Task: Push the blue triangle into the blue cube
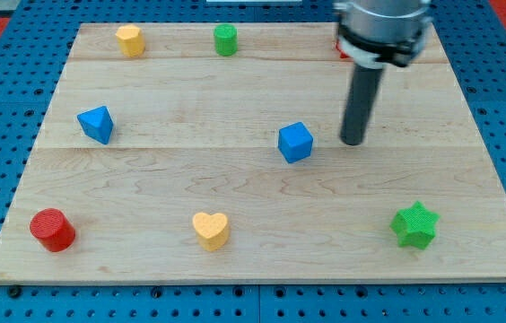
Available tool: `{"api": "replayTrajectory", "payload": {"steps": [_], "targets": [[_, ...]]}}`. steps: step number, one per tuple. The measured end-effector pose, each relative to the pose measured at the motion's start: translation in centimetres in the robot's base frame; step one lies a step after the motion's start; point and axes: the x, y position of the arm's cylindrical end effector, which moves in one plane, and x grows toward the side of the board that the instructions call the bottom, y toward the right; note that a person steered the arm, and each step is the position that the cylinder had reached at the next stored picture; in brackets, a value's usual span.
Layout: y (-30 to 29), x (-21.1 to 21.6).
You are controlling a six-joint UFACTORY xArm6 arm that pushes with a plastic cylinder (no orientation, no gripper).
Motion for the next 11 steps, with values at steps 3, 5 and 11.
{"api": "replayTrajectory", "payload": {"steps": [3,5,11], "targets": [[-10.5,0.7],[-11.2,0.6],[-42.0,2.1]]}}
